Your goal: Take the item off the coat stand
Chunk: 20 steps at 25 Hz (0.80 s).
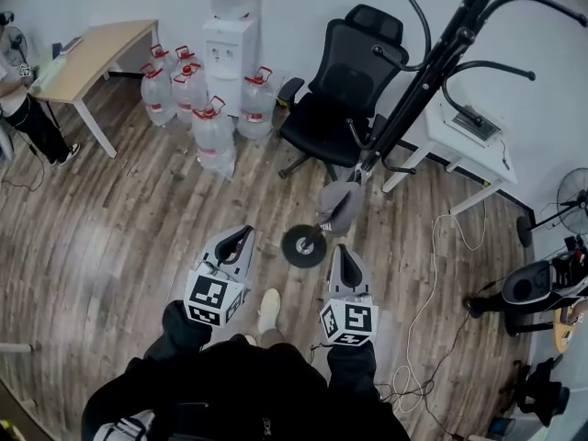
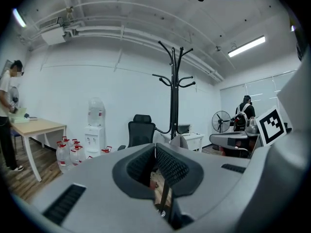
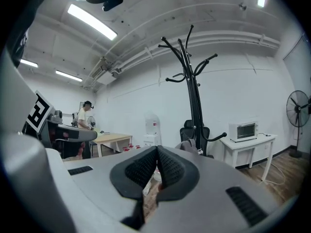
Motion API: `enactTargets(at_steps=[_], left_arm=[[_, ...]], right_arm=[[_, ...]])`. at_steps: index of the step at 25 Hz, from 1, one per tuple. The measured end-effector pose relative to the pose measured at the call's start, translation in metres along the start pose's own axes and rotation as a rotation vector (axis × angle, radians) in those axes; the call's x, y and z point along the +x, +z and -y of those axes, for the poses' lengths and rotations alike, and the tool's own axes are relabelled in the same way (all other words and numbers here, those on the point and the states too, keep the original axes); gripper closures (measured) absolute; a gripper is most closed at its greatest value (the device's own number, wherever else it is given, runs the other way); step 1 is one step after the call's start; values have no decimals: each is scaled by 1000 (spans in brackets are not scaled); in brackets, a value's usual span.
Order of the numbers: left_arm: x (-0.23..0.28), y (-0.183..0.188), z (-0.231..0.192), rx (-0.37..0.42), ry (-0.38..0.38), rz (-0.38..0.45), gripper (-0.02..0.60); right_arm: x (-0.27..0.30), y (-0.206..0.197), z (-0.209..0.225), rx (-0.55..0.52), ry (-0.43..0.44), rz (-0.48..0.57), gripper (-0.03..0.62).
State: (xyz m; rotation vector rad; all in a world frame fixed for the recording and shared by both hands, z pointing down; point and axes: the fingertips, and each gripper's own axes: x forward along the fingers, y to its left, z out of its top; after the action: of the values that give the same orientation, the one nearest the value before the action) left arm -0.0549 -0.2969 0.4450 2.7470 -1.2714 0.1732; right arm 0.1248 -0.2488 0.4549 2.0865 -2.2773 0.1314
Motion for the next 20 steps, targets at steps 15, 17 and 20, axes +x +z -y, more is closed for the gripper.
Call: enactTargets(at_steps=[15,17,20], left_arm=[[115,-47,-31,-47,20,-124,552],[120,-51,-34,-51,23,-133,552],[126,-55,-38,-55,30,-143,554]], right_arm=[[115,-61,61,71,7,-133,577],[122,-65,64,82,4,-140,577],[130,-69,66,92,6,-145,577]])
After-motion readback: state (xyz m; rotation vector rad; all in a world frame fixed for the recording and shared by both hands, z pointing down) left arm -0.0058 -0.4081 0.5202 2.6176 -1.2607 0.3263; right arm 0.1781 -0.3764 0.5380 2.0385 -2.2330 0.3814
